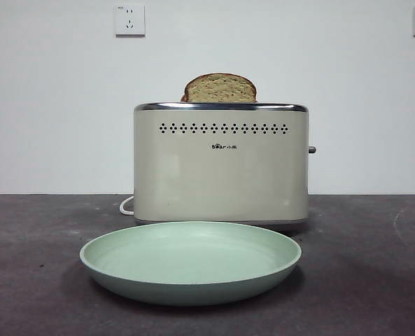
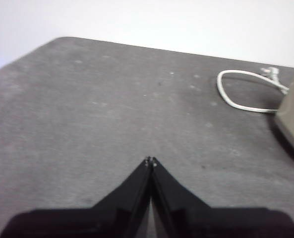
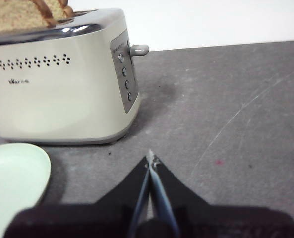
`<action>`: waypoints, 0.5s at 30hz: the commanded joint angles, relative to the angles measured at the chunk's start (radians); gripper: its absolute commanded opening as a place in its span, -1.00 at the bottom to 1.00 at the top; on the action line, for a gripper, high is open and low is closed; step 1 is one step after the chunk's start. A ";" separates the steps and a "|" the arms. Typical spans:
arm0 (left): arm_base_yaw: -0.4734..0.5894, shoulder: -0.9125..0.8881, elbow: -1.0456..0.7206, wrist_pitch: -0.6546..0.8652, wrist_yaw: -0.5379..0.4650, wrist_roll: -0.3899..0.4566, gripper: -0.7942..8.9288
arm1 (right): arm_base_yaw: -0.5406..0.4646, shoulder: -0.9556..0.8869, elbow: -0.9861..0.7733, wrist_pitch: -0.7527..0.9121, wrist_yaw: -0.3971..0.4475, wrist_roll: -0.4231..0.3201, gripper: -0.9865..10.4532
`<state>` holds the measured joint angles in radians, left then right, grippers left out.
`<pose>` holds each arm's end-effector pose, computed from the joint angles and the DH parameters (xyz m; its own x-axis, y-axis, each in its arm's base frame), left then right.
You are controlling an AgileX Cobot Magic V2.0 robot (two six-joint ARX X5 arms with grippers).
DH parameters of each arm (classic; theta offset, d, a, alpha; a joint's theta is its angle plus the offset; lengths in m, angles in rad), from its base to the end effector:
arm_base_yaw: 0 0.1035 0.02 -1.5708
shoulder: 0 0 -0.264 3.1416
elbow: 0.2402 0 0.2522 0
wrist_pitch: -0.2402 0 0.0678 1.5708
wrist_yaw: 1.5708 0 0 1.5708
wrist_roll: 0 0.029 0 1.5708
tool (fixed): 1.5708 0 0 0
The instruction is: Take the bread from the toaster,put the bread on the plate,put the plate on the table
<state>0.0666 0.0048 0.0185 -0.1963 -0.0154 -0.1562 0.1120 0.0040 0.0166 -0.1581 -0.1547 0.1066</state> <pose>0.0951 0.0068 0.1505 0.9801 0.0808 -0.1816 -0.1088 0.9826 -0.1502 0.0945 0.0151 0.1537 0.9543 0.2624 -0.1432 -0.2451 0.9611 0.1275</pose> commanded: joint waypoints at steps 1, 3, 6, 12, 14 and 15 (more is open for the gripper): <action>0.001 -0.002 0.009 -0.019 0.036 -0.040 -0.85 | 0.000 -0.002 -0.010 0.019 -0.004 0.101 -0.83; 0.001 -0.002 0.035 -0.045 0.056 -0.049 -0.85 | 0.000 -0.002 0.003 0.026 -0.003 0.159 -0.85; 0.001 -0.002 0.089 -0.087 0.079 -0.059 -0.85 | 0.000 0.008 0.040 0.024 -0.005 0.250 -0.85; 0.001 0.014 0.234 -0.167 0.135 -0.085 -0.85 | 0.001 0.102 0.148 0.016 -0.110 0.298 -0.85; 0.001 0.032 0.288 -0.207 0.164 -0.085 -0.85 | 0.001 0.152 0.200 -0.008 -0.146 0.298 -0.85; 0.001 0.047 0.319 -0.228 0.185 -0.084 -0.85 | 0.001 0.182 0.231 -0.027 -0.166 0.296 -0.85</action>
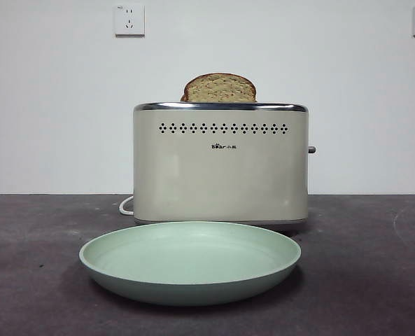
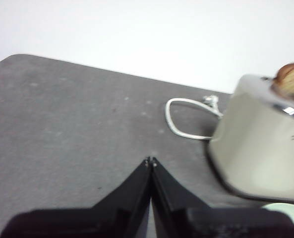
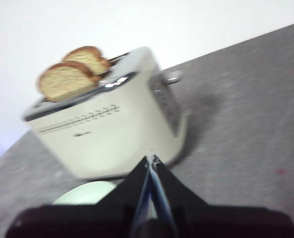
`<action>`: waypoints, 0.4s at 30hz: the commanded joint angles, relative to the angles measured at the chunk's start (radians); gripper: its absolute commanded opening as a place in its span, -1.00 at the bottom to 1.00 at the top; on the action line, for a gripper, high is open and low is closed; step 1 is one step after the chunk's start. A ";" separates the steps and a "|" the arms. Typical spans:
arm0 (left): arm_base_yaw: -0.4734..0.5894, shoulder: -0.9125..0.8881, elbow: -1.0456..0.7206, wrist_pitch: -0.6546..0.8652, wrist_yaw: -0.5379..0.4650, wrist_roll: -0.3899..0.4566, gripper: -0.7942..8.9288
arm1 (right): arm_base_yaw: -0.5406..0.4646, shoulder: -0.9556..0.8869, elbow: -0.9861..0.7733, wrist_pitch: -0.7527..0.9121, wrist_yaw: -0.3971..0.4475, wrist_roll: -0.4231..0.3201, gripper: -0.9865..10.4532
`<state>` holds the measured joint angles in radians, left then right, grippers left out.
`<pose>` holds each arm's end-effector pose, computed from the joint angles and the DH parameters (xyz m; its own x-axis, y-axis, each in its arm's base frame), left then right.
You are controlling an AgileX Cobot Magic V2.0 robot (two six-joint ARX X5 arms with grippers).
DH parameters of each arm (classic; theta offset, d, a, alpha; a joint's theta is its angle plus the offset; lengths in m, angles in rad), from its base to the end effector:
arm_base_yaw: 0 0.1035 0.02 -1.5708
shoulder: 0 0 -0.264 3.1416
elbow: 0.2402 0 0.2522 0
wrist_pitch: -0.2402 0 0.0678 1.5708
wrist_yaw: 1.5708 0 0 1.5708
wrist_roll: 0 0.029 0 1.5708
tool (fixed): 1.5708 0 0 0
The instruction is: Take the bread from the toaster,put the bread on the plate,put the plate on the table
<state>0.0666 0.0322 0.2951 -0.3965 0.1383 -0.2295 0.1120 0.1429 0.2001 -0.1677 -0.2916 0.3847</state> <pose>0.0729 0.0009 0.2207 0.9886 -0.0722 -0.1319 0.0383 0.9692 -0.2433 0.0933 0.0189 0.2045 0.9139 0.3921 -0.1056 -0.3213 0.8572 0.4024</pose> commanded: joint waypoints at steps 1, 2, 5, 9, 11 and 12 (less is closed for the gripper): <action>0.001 0.034 0.071 -0.047 0.055 -0.011 -0.85 | 0.001 0.069 0.077 -0.038 -0.050 0.017 -0.85; 0.001 0.053 0.102 -0.066 0.087 -0.011 -0.85 | 0.001 0.102 0.113 -0.064 -0.077 0.009 -0.85; 0.001 0.123 0.193 -0.122 0.176 -0.004 -0.85 | 0.001 0.203 0.226 -0.159 -0.164 -0.037 -0.85; 0.001 0.225 0.306 -0.212 0.267 0.043 -0.85 | 0.002 0.333 0.394 -0.322 -0.271 -0.125 -0.85; 0.001 0.273 0.356 -0.264 0.314 0.071 -0.85 | 0.003 0.391 0.479 -0.420 -0.304 -0.183 -0.85; 0.001 0.297 0.381 -0.293 0.343 0.088 -0.85 | 0.003 0.420 0.525 -0.477 -0.316 -0.219 -0.85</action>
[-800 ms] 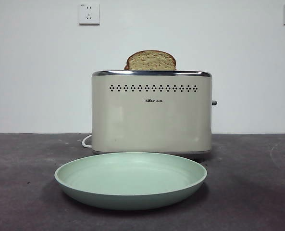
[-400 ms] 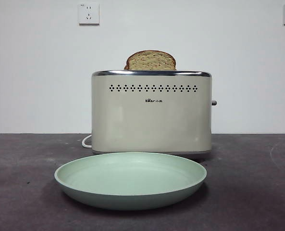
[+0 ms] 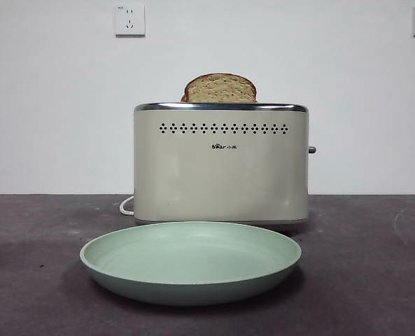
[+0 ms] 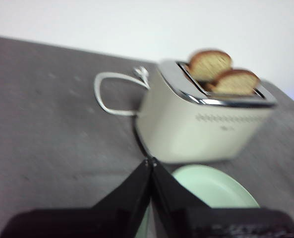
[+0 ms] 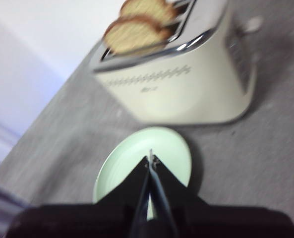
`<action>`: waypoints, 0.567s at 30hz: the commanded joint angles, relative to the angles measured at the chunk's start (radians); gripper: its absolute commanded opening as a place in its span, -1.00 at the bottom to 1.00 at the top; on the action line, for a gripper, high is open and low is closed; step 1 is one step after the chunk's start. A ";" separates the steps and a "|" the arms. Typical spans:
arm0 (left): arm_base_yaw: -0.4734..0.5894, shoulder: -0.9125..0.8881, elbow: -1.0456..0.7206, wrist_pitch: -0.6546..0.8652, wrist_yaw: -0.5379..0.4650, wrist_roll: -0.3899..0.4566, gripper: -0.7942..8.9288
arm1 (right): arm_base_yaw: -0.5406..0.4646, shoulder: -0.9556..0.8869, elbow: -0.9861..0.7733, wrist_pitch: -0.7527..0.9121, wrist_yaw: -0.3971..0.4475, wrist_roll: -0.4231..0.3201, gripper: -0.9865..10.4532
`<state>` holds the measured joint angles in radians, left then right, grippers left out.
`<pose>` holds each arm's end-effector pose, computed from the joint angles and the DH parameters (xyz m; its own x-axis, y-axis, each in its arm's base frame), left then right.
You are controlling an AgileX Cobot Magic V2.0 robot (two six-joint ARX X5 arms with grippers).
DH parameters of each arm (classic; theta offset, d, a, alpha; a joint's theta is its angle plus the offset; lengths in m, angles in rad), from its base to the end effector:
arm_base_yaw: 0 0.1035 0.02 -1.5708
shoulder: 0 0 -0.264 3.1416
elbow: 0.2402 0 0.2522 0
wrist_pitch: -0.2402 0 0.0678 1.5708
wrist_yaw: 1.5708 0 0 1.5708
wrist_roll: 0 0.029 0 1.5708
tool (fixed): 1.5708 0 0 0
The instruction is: Take the bread from the toaster,put the bread on the plate,put the plate on the table
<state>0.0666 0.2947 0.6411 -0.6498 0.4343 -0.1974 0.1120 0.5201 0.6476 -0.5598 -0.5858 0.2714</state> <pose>0.0679 -0.0077 0.2917 0.8918 -0.3622 -0.2710 0.2752 0.9099 -0.3104 0.1073 0.0282 0.2868 0.6901 0.6340 -0.3491 -0.4587 0.7562 0.4666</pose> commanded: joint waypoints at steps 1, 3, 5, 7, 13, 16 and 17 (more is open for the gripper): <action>0.001 0.055 0.056 -0.066 0.070 0.071 -0.85 | 0.005 0.066 0.116 -0.135 -0.025 -0.134 -0.85; 0.000 0.100 0.103 -0.122 0.119 0.106 -0.85 | 0.013 0.115 0.200 -0.245 -0.027 -0.209 -0.85; 0.000 0.134 0.143 -0.167 0.147 0.135 -0.85 | 0.023 0.156 0.267 -0.334 -0.026 -0.268 -0.85; -0.002 0.159 0.177 -0.199 0.160 0.155 -0.85 | 0.035 0.187 0.319 -0.406 -0.026 -0.315 -0.85; -0.011 0.187 0.230 -0.237 0.180 0.176 -0.85 | 0.074 0.220 0.367 -0.496 -0.025 -0.374 -0.85; -0.016 0.187 0.232 -0.235 0.187 0.175 -0.84 | 0.080 0.219 0.367 -0.496 -0.026 -0.373 -0.81; -0.016 0.187 0.232 -0.235 0.195 0.175 -0.82 | 0.080 0.219 0.367 -0.496 -0.026 -0.373 -0.75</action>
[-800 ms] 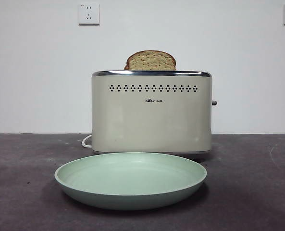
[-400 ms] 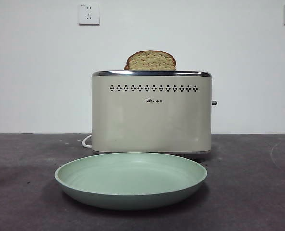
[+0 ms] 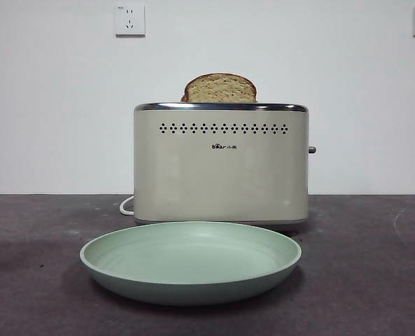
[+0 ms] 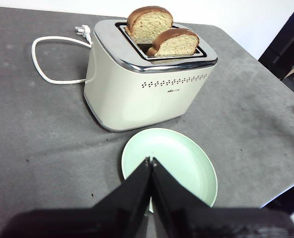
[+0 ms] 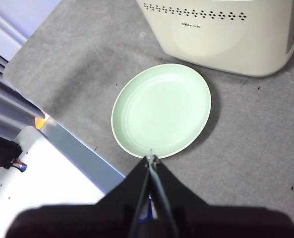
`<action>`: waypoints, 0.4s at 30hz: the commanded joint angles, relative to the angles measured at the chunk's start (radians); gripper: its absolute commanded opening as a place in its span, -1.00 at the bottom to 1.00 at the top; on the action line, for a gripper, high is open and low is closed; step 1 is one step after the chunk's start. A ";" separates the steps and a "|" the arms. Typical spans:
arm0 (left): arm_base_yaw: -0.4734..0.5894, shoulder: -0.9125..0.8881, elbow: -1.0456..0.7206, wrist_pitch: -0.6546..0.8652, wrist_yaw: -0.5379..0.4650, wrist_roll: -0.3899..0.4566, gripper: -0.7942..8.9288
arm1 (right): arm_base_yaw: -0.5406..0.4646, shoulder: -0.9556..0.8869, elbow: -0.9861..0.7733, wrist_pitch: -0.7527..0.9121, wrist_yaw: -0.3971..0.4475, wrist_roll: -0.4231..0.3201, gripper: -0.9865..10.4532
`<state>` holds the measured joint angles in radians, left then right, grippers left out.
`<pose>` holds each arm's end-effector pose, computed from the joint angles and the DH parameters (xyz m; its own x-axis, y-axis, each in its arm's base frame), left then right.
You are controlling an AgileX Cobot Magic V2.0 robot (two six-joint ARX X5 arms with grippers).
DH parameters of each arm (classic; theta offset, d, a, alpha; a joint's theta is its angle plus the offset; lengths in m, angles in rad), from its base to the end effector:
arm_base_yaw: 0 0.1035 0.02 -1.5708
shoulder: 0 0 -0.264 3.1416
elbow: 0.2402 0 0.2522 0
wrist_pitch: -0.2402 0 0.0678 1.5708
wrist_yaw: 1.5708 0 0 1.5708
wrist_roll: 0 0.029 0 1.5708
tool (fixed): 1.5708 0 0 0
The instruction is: Take the bread from the toaster,put the bread on the plate,put the plate on the table
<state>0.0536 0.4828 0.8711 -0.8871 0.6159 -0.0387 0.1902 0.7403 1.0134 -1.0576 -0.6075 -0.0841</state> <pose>0.0713 -0.0130 0.3306 0.7467 -0.5385 -0.3905 0.4440 0.8406 -0.3101 0.1045 0.0370 0.3407 0.4627 0.6704 -0.5801 -0.6083 0.7161 0.3424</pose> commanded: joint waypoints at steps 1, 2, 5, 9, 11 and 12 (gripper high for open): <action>-0.003 -0.001 0.002 0.002 0.019 0.016 -0.77 | 0.002 -0.001 0.002 0.002 -0.003 -0.018 -0.63; -0.003 -0.001 0.002 0.002 0.019 0.013 -0.61 | 0.002 -0.001 0.002 0.002 -0.003 -0.018 -0.43; -0.004 -0.001 0.002 0.002 0.022 0.013 0.24 | 0.002 -0.001 0.002 0.002 -0.003 -0.010 0.24; -0.009 -0.001 0.002 0.006 0.061 0.014 0.44 | 0.003 -0.001 0.002 0.001 -0.004 -0.010 0.38; -0.009 -0.001 0.002 0.023 0.074 0.014 0.44 | 0.003 -0.001 0.002 0.001 -0.004 -0.010 0.38; -0.009 -0.001 0.002 0.039 0.074 0.014 0.44 | 0.003 -0.001 0.002 0.001 -0.004 -0.010 0.38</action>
<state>0.0483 0.4831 0.8711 -0.8688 0.6842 -0.0364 0.1905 0.7403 1.0134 -1.0580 -0.6075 -0.0906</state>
